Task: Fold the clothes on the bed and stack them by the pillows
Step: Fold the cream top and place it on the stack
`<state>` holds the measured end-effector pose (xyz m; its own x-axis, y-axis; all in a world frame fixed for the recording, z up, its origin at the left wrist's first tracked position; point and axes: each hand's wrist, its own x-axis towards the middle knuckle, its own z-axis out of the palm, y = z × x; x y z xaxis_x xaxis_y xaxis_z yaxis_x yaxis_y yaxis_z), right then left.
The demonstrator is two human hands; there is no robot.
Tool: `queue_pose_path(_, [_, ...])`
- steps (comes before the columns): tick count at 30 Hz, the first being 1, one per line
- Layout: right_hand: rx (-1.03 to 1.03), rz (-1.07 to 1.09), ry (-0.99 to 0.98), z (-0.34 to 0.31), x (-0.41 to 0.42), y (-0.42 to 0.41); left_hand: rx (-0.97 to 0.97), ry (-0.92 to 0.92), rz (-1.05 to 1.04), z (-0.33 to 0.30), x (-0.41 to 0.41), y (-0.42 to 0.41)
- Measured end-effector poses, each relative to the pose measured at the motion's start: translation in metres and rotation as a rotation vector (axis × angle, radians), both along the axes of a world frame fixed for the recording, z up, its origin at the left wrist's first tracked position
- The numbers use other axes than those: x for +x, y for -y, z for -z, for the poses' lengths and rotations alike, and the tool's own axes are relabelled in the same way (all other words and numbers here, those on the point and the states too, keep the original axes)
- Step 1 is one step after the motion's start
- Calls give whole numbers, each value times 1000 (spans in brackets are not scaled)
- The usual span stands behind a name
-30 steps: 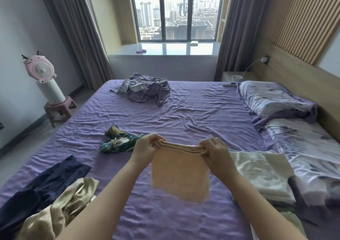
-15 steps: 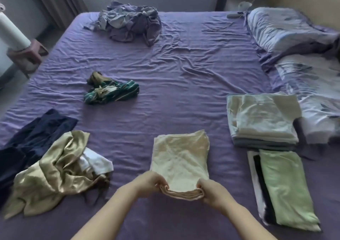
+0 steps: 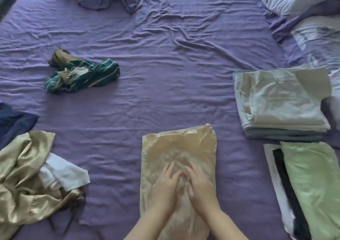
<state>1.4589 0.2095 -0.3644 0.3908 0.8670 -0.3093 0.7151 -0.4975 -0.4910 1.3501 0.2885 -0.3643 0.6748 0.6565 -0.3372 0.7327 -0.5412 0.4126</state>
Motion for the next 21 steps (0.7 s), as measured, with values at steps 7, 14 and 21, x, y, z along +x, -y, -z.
queue_pose_path(7, [-27, -70, 419, 50, 50, -48, 258, -81, 164, 54, 24, -61])
queue_pose_path(14, [25, -158, 466, 87, 76, -56, 365, -61, 277, 91, 16, -92])
queue_pose_path(21, [-27, -158, 479, 78, 75, -60, 386, -59, 278, 86, 17, -92])
